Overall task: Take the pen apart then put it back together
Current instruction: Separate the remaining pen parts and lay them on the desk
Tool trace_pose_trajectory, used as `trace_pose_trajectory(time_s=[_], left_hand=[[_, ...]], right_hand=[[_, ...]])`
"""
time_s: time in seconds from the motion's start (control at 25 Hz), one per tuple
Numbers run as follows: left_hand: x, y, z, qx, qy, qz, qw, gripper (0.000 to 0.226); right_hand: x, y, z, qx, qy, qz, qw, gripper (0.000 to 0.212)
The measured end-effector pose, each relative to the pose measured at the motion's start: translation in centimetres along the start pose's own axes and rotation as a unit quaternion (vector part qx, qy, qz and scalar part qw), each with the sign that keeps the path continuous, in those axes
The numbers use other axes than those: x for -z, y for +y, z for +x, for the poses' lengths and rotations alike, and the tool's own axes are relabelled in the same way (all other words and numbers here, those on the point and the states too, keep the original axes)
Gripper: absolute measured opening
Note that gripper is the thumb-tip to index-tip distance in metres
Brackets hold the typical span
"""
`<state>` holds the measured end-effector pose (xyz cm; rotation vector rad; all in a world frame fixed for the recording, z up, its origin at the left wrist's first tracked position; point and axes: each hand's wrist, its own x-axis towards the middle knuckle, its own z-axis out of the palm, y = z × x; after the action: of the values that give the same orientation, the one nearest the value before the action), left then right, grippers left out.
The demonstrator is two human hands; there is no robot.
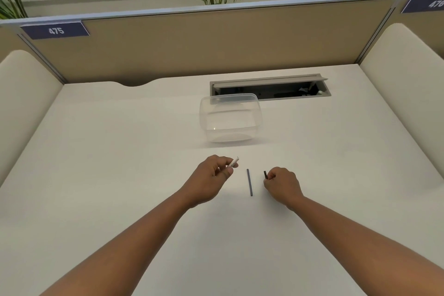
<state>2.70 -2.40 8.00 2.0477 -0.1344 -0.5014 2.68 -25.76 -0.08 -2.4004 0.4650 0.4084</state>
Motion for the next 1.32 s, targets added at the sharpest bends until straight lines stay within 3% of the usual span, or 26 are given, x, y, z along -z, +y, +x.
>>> trace_pose_trajectory(time_s=[0.88,1.32], left_hand=[[0.0,-1.1,-1.0,0.023,0.043,-0.068,0.996,0.018],[-0.2,-1.4,-1.4,0.004,0.062,-0.105,0.993,0.016]], right_hand=[[-1.0,0.8,0.2,0.010,0.009,-0.009,1.000,0.013],[-0.3,-0.6,-2.1,0.070,0.030,0.098,0.992,0.005]])
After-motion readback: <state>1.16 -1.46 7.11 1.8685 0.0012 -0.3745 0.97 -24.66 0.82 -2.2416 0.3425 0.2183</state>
